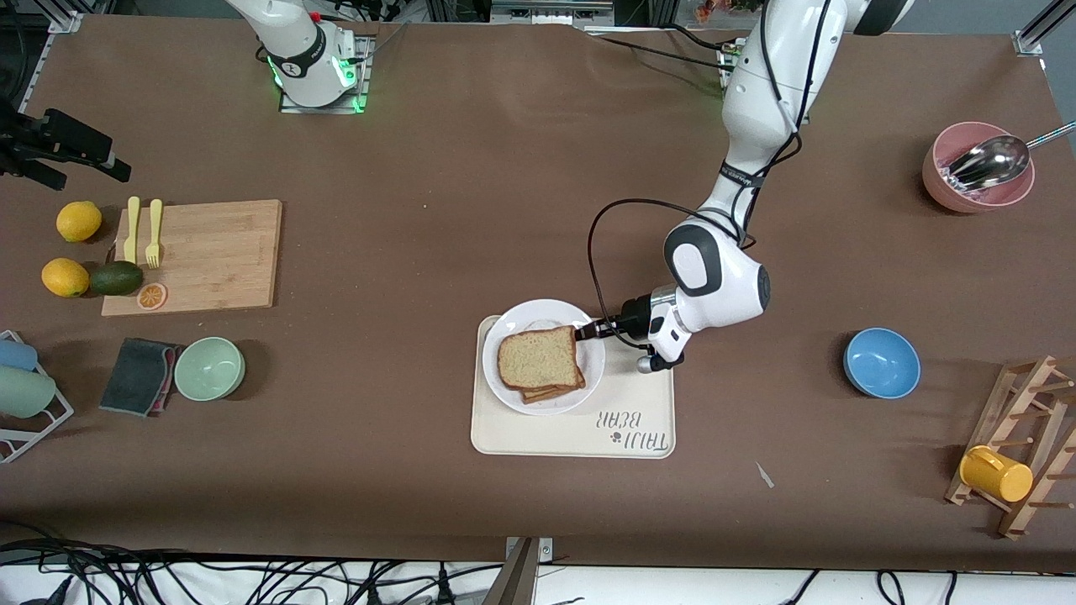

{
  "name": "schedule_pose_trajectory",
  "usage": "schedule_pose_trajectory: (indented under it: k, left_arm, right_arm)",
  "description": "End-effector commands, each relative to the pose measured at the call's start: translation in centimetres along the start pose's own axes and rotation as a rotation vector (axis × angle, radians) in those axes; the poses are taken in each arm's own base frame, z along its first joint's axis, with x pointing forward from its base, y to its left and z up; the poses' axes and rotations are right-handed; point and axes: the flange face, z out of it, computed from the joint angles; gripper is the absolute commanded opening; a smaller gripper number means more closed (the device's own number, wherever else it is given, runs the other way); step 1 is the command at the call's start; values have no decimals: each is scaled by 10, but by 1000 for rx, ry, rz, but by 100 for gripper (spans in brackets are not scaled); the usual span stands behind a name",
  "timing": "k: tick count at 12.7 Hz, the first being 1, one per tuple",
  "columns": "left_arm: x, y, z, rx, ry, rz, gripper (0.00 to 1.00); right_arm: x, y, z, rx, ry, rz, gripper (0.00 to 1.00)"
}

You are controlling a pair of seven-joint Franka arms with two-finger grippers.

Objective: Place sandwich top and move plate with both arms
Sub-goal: 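Slide the plate with the left gripper onto the TAIJI BEAR tray, then open the left gripper and lift it off the plate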

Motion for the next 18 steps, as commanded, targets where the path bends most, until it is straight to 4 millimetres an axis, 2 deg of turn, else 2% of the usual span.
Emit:
schedule_pose_trajectory:
  k: [1, 3, 5, 6, 8, 10, 11, 12, 14, 15, 16, 17, 18]
  left_arm:
    - [14, 1, 1, -15, 6, -10, 0]
    - [14, -9, 5, -2, 6, -14, 0]
    - [14, -10, 5, 0, 9, -17, 0]
    - [13, -13, 4, 8, 17, -15, 14]
    - [17, -9, -4, 20, 64, -4, 30]
    - [22, -3, -15, 68, 60, 53, 39]
    - [25, 5, -27, 86, 69, 83, 42]
    - [24, 5, -36, 104, 67, 97, 51]
    - [17, 9, -60, 157, 57, 149, 52]
    - [13, 10, -76, 173, 58, 164, 59]
    - [8, 11, -91, 186, 55, 175, 77]
    - [2, 16, -114, 198, 61, 197, 100]
    - [-5, 25, -138, 211, 64, 230, 100]
  right_arm:
    - [-3, 0, -9, 20, 3, -14, 100]
    - [-3, 2, -9, 19, 2, -13, 100]
    - [-4, 4, -9, 16, 2, -10, 100]
    - [-4, 4, -10, 16, 4, -10, 100]
    - [-4, 4, -10, 16, 4, -10, 100]
    - [-4, 4, -10, 16, 4, -13, 100]
    - [-4, 4, -10, 16, 4, -13, 100]
    - [-4, 4, -10, 16, 4, -17, 100]
    - [-3, 4, -12, 18, 9, -19, 100]
    - [-3, 4, -12, 18, 9, -19, 100]
    - [-4, 4, -12, 15, 8, -18, 100]
    - [-4, 4, -12, 15, 8, -18, 100]
    - [-4, 4, -12, 15, 8, -18, 100]
